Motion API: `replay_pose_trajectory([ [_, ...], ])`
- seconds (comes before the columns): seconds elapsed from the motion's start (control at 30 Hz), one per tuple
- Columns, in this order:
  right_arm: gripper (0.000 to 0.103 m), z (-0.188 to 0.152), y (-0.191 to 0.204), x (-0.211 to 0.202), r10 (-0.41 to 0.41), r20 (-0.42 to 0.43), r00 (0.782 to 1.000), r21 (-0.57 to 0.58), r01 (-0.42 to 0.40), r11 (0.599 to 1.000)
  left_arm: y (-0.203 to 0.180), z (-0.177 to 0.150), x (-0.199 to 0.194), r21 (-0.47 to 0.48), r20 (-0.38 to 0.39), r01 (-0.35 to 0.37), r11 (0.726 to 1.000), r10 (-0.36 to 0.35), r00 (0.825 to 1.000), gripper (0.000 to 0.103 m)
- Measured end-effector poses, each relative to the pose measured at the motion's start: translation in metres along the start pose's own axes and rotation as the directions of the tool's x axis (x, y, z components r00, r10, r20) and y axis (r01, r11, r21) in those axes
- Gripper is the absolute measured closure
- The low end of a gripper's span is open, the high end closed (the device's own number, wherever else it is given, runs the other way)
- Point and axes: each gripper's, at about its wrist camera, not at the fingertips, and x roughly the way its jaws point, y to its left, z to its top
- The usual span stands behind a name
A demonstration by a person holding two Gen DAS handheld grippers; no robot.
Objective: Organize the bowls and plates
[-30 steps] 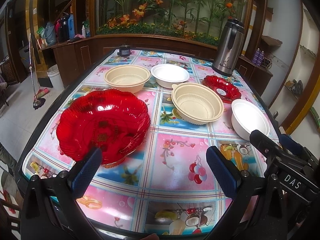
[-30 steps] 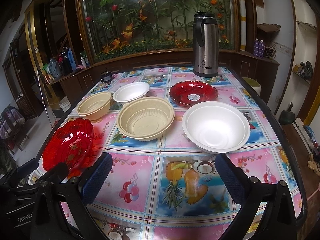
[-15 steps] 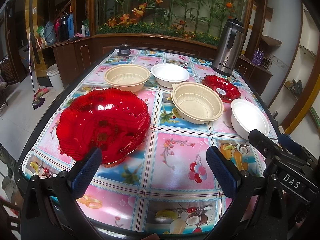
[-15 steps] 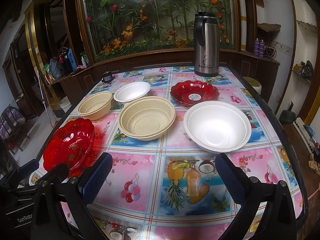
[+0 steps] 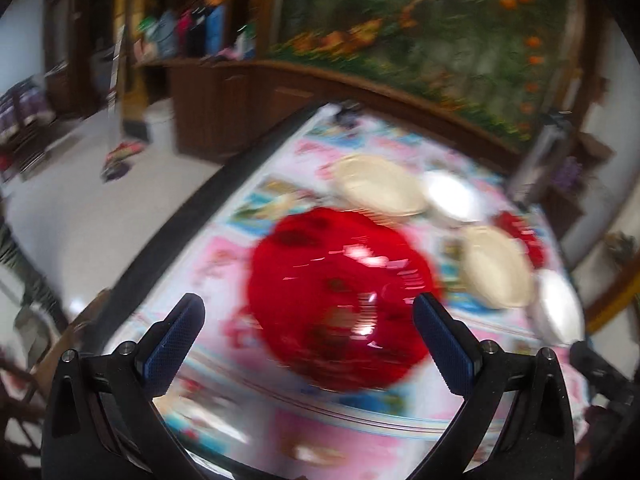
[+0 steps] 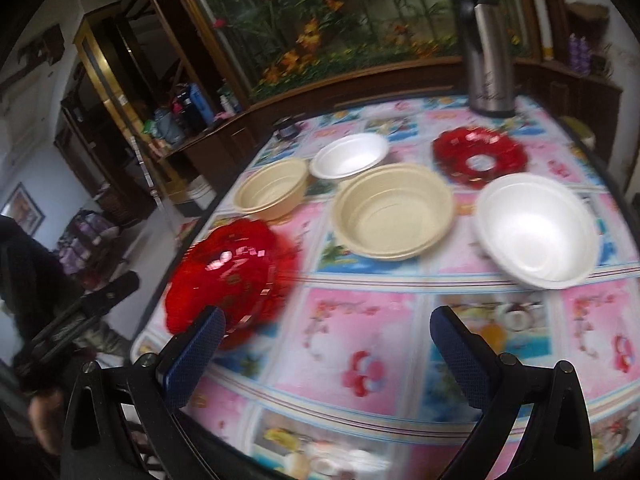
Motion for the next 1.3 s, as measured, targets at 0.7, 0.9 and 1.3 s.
replay_pose_trajectory([
  [0.7, 0.081, 0.003, 0.028, 0.174, 0.128, -0.357, 0.925, 0.185, -0.064, 0.981, 0.014, -0.010, 0.108, 0.043, -0.245, -0.062, 0.997, 0.071, 0.967, 0.082],
  [0.9, 0.091, -0.004, 0.037, 0.165, 0.079, -0.332, 0.940, 0.122, -0.040, 0.992, 0.013, -0.017, 0.093, 0.033, -0.229, -0.053, 0.998, 0.059, 0.972, 0.085],
  [1.3, 0.091, -0.013, 0.036, 0.100, 0.096, -0.220, 0.971, 0.082, -0.080, 0.993, -0.001, -0.016, 0.037, 0.046, -0.130, 0.000, 0.999, 0.006, 0.991, 0.086],
])
